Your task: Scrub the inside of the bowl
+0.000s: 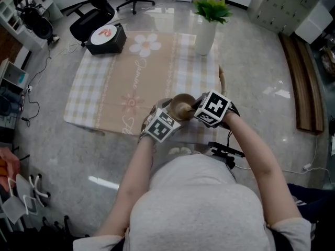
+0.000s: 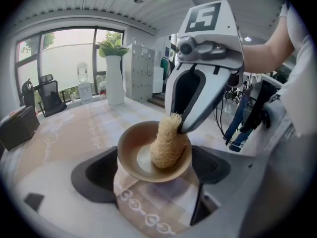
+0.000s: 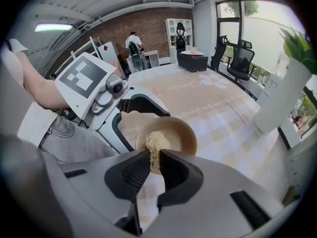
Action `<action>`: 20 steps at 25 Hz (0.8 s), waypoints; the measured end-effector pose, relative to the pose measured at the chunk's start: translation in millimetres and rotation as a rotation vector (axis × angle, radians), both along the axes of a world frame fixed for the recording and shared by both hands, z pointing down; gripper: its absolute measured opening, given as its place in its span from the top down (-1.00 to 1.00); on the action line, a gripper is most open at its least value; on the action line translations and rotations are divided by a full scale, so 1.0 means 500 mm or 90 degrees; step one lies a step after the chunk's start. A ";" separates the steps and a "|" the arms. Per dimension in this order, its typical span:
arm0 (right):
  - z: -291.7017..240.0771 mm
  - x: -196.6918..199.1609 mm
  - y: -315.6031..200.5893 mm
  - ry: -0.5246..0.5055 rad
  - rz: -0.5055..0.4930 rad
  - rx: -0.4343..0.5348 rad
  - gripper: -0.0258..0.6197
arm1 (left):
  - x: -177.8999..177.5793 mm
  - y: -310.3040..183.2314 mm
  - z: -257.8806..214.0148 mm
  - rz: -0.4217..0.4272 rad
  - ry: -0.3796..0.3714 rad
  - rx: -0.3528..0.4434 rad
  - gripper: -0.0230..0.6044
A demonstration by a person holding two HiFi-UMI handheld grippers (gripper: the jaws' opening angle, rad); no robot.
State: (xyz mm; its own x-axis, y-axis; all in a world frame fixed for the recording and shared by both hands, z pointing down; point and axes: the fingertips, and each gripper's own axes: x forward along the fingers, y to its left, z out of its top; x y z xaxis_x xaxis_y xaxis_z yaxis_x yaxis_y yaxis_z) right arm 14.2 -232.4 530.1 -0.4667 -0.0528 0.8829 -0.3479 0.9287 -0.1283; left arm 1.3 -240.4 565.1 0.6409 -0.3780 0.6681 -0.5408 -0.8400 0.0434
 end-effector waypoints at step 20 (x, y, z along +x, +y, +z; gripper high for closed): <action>0.004 -0.021 -0.090 -0.063 0.150 0.111 0.73 | -0.001 0.000 -0.001 0.001 -0.005 -0.002 -0.49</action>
State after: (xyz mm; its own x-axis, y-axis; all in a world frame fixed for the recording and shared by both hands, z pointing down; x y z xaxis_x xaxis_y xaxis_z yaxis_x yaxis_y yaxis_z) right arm 3.5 -277.3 532.3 -0.5071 -0.3169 0.8015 -0.5499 0.8350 -0.0178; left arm 0.7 -240.2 564.5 0.6355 -0.3759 0.6744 -0.5404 -0.8404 0.0409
